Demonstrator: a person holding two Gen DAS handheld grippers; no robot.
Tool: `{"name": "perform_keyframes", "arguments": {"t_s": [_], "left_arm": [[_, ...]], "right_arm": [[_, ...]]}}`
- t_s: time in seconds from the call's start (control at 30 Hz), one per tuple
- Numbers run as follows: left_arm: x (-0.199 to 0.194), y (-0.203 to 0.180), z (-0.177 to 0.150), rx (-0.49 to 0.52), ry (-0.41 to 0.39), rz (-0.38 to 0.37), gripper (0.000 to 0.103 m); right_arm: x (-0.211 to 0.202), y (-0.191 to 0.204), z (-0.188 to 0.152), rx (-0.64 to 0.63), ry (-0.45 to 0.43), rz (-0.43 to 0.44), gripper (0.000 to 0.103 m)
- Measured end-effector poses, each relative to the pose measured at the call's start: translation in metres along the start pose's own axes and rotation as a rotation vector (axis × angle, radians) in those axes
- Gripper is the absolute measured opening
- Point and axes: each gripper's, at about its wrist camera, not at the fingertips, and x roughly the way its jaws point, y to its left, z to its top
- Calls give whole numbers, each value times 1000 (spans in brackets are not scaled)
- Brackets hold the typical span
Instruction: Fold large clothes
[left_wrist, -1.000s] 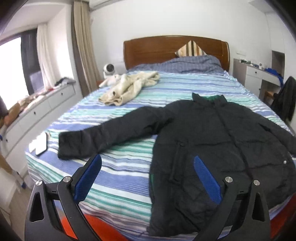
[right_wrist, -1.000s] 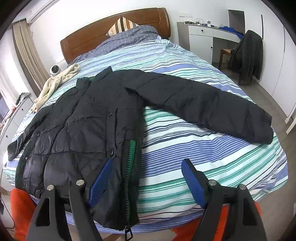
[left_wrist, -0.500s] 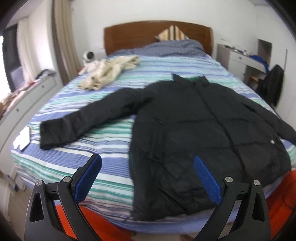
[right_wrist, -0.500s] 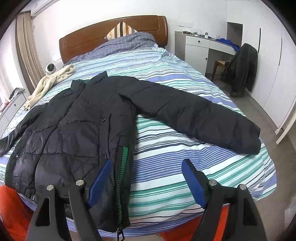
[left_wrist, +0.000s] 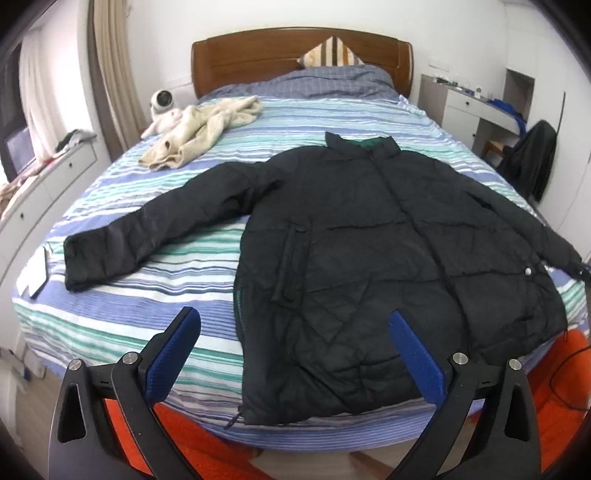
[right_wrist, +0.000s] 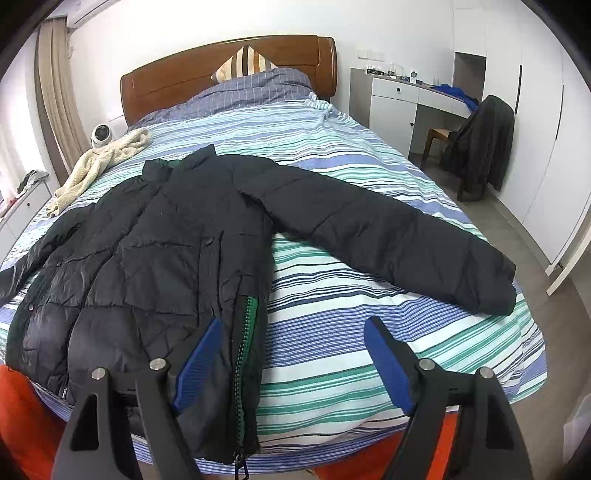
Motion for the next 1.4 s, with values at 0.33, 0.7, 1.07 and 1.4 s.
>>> {"name": "perform_keyframes", "arguments": {"t_s": [0.33,0.7,1.07,1.4], "left_arm": [[-4,-7,13,18,-42,-21,102],[0,-10,20,13,-49,-15,102],[13,-2,13,-18,23,17,102],[9,-17,23,-10,9,-7,102]], "right_arm": [[-4,-7,-1,0,-2,-20,81],[-1,-45,-4,118,4,-43,81],[1,-179,-17,507,-109,-99,81],[81,-261,-39,973,-55,78,81]]}}
